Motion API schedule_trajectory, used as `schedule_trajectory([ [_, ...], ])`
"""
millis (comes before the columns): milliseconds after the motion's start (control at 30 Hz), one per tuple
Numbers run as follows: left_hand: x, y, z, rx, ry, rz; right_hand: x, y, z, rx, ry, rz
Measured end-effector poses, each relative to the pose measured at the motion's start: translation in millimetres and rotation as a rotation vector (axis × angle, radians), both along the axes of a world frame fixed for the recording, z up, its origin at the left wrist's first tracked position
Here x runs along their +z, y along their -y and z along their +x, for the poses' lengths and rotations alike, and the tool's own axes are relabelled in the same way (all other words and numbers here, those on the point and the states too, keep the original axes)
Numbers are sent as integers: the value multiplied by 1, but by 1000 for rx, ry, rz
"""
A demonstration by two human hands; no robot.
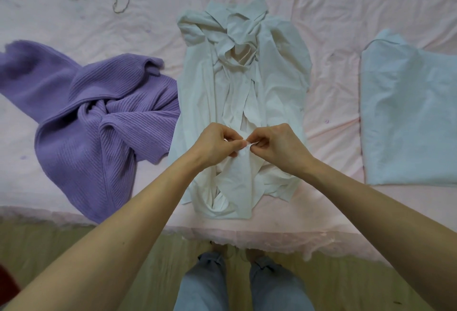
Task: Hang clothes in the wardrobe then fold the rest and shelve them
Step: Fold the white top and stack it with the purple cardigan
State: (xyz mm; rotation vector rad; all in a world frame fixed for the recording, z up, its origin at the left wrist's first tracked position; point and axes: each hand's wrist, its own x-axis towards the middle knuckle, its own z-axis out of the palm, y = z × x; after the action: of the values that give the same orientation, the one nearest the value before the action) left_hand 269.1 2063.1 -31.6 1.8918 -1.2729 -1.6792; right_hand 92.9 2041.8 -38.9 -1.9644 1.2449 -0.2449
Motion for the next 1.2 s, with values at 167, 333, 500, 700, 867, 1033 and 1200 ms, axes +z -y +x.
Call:
schedule_trajectory([
  [167, 1, -11, -5, 26, 126, -104, -2, 7, 5, -23, -30, -22],
  [333, 3, -18, -7, -50, 317, -370, 2, 11, 13, 30, -40, 27],
  [500, -3, -15, -6, -211, 370, -411, -1, 15, 13, 84, -89, 69],
  [700, -4, -11, 3, -88, 305, -348, -4, 15, 16, 145, -81, 120],
  [867, -8, -11, 14, 23, 194, -179, -6, 16, 17, 200, -122, 97],
  [1033, -2, -10, 10, -99, 276, -145, -8, 16, 17, 214, -150, 73],
  [1200, 3, -8, 2, -118, 285, -156, -8, 15, 18, 223, -153, 101],
])
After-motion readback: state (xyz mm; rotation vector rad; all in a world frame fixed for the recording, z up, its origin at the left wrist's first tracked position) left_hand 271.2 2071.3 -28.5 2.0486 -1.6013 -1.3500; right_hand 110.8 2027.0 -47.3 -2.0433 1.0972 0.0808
